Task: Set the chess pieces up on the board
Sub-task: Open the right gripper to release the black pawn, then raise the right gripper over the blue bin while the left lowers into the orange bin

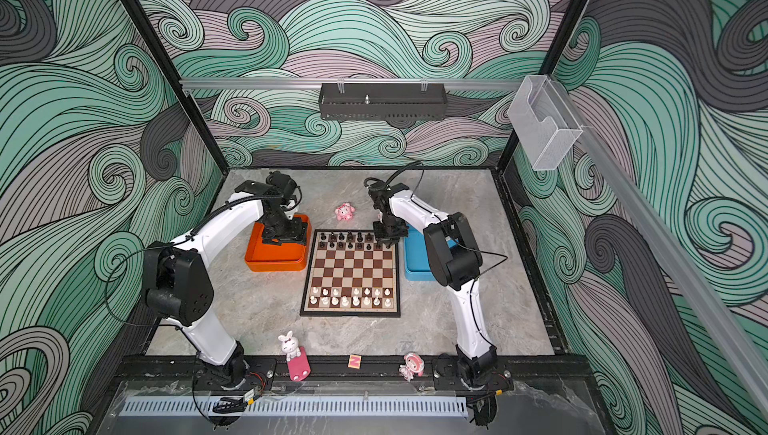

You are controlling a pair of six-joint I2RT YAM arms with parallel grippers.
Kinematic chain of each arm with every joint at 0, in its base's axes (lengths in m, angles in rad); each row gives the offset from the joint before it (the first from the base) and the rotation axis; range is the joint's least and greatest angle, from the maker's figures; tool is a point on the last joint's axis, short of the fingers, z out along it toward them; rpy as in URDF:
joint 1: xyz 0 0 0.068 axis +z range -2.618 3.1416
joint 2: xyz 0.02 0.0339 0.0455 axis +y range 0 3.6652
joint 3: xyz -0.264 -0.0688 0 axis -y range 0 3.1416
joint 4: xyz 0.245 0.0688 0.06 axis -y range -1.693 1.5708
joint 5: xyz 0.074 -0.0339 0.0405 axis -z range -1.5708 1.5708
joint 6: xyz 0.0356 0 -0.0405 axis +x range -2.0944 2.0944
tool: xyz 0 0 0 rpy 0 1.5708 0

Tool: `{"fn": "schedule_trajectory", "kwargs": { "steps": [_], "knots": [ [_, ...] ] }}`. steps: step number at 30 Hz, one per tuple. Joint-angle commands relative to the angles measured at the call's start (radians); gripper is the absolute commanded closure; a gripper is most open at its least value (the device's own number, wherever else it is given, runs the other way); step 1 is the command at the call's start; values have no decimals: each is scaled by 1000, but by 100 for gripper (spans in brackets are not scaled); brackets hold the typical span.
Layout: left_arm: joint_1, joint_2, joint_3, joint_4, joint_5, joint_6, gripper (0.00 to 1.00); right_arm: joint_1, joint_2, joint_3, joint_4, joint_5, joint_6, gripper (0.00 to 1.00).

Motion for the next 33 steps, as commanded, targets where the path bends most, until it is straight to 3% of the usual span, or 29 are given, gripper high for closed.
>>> {"fn": "schedule_trajectory", "kwargs": {
  "steps": [1, 15, 26, 30, 33],
  "knots": [
    [6, -6, -3, -2, 14, 3, 19, -1, -31, -15, -20, -3, 9, 91],
    [7, 1, 1, -2, 17, 3, 19, 0, -44, -9, -20, -16, 11, 72],
    [7, 2, 9, 5, -1, -12, 19, 1, -176, -17, -40, -27, 22, 61],
    [8, 15, 39, -3, -19, -26, 18, 0, -257, -30, -41, -26, 28, 53],
    [10, 26, 69, -11, -37, -39, 18, -5, -308, -41, -40, -28, 29, 38]
  ]
}}
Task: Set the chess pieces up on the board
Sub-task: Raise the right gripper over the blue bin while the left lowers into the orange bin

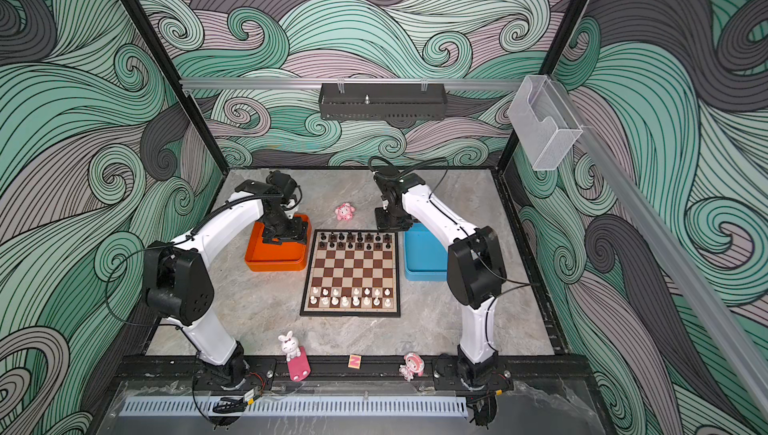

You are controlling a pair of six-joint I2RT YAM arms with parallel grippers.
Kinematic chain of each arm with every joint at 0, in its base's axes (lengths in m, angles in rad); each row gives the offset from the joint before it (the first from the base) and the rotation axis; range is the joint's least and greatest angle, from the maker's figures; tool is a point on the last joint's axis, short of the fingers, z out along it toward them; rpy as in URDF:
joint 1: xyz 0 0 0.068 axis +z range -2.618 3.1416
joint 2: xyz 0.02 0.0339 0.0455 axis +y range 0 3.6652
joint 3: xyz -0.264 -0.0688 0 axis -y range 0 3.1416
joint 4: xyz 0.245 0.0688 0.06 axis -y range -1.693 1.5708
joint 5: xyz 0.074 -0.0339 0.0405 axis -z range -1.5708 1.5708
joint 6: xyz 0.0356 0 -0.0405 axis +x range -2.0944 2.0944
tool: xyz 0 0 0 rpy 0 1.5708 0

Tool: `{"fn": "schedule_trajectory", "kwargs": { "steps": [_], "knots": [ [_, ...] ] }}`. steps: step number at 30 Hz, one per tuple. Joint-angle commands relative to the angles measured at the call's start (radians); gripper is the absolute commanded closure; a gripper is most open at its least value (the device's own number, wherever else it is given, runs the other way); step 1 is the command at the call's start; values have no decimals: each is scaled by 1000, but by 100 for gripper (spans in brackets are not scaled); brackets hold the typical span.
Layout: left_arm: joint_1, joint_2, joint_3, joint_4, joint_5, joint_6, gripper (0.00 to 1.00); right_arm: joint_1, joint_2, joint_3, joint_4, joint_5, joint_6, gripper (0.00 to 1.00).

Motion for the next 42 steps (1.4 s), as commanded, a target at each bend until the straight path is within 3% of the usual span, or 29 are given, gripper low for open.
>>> {"fn": "schedule_trajectory", "kwargs": {
  "steps": [1, 6, 7, 8, 14, 22, 42],
  "knots": [
    [11, 25, 63, -13, -34, -28, 18, -7, -58, -23, -23, -5, 8, 31],
    [20, 68, 128, -26, -60, -47, 17, -42, -133, -59, -11, -39, -1, 12],
    [26, 79, 140, -24, -64, -50, 17, -53, -152, -73, -3, -45, -2, 2],
    [31, 94, 154, -24, -68, -54, 17, -66, -174, -95, 9, -48, -3, 1],
    [70, 175, 214, -22, -105, -83, 17, -158, -298, -238, 101, -109, -5, 1],
    [81, 293, 276, -19, -146, -103, 21, -234, -328, -331, 106, -160, -52, 1],
    [87, 466, 371, 3, -166, -119, 48, -287, -300, -358, 129, -224, -74, 1]
  ]
}}
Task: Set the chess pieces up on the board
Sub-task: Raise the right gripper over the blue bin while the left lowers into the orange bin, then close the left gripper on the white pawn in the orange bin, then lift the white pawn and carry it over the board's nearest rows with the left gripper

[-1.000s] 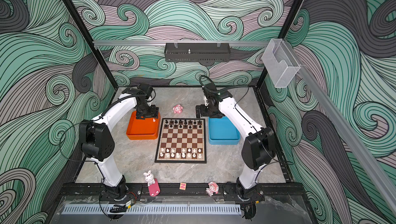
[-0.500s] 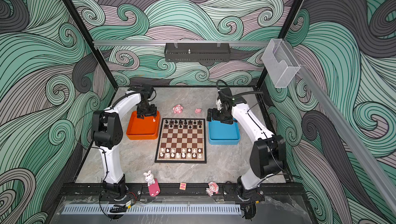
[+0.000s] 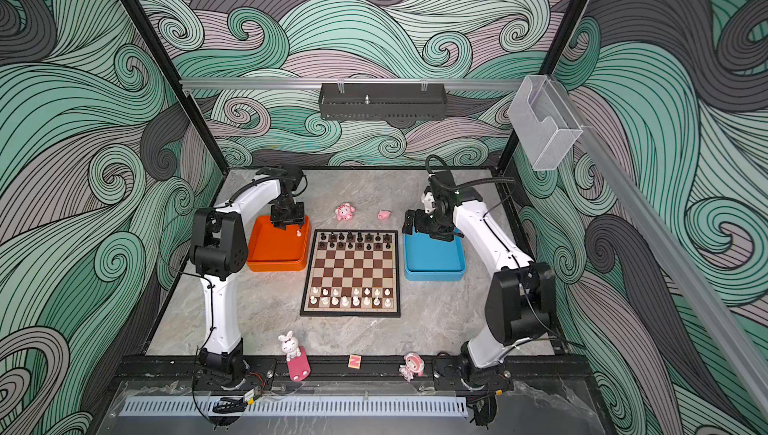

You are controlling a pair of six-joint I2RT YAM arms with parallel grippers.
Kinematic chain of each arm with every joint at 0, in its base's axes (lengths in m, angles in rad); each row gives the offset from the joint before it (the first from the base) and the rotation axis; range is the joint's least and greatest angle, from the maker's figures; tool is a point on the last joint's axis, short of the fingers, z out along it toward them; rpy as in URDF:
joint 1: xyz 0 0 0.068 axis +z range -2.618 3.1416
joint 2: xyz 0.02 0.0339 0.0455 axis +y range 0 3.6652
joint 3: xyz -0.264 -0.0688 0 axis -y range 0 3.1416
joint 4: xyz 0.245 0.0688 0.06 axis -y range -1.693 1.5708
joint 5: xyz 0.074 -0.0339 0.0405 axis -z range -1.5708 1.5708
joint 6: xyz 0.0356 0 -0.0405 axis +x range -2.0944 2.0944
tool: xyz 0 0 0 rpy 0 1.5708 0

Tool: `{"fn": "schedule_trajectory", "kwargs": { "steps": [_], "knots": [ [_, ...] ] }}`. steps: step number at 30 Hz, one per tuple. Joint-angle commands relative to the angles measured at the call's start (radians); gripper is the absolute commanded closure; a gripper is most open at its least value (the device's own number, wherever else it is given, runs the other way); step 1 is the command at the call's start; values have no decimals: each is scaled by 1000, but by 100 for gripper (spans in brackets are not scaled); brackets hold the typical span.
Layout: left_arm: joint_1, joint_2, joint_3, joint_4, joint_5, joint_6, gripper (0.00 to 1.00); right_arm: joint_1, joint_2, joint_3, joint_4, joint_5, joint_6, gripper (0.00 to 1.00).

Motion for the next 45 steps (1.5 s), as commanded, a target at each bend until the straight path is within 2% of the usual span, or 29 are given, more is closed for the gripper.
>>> {"fn": "schedule_trajectory", "kwargs": {
  "steps": [1, 9, 23, 28, 36, 45],
  "knots": [
    [8, 29, 21, 3, -21, -12, 49, -7, 9, -1, 6, -14, -15, 1],
    [10, 64, 35, 18, -14, -3, 61, -13, 19, 1, 7, -11, -15, 1],
    [8, 81, 32, 35, 11, 0, 73, -17, 36, 7, 7, -11, -14, 1],
    [9, 74, 26, 37, 12, 0, 84, -17, 38, 8, 6, -14, -13, 1],
    [9, 50, 19, 26, 7, 10, 88, -17, 36, 8, 6, -15, -12, 1],
    [6, -17, 1, -14, 4, 29, 89, -19, 29, 5, 7, -16, -10, 1]
  ]
}}
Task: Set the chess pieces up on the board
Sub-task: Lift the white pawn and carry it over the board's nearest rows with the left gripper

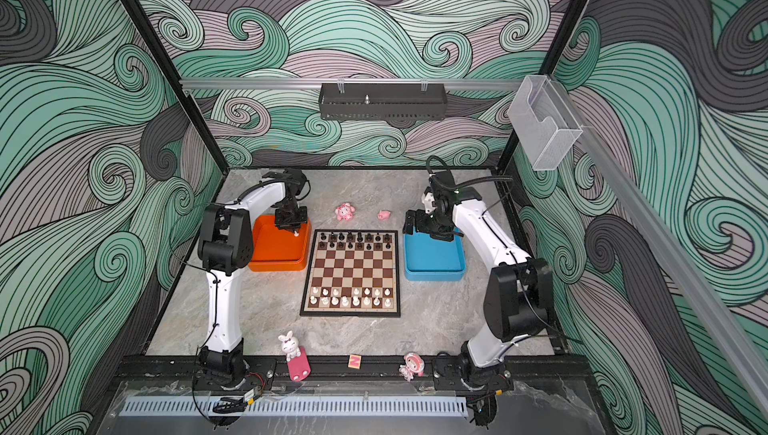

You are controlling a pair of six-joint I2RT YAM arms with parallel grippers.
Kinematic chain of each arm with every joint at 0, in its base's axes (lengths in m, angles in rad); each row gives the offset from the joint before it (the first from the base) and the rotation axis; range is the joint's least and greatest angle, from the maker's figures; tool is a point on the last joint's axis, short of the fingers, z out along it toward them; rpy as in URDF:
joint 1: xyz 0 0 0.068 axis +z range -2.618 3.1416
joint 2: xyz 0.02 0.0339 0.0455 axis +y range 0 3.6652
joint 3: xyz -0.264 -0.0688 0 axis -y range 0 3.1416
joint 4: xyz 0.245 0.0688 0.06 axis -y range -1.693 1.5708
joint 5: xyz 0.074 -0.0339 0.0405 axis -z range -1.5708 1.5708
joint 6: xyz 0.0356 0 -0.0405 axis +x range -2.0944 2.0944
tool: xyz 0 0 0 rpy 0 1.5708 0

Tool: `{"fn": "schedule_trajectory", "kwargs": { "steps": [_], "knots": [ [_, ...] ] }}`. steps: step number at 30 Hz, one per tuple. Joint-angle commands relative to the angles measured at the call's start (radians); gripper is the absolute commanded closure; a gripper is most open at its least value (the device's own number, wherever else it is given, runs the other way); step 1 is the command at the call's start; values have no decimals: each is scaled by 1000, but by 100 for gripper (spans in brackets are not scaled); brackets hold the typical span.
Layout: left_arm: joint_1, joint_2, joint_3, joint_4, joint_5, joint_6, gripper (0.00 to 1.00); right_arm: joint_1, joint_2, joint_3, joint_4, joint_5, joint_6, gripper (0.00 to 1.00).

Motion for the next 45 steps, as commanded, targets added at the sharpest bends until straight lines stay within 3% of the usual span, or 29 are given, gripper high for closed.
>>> {"fn": "schedule_trajectory", "kwargs": {
  "steps": [1, 13, 18, 24, 33, 45],
  "knots": [
    [5, -87, -4, -54, -6, 21, 90, -6, 5, 5, -1, -14, 0, 1],
    [-72, -307, -56, -168, -14, 68, 89, -8, -15, -1, -2, -31, 10, 1],
    [-200, -416, -129, -201, -15, 50, 89, -6, -22, -15, -1, -52, 18, 1],
    [-390, -514, -237, -148, 58, 1, 89, -6, -55, -40, -5, -48, 30, 1],
    [-553, -479, -315, -73, 92, -50, 88, -5, -97, -81, -5, -46, 46, 1],
    [-640, -391, -370, 25, 127, -88, 88, -6, -98, -97, -6, -44, 33, 1]
  ]
}}
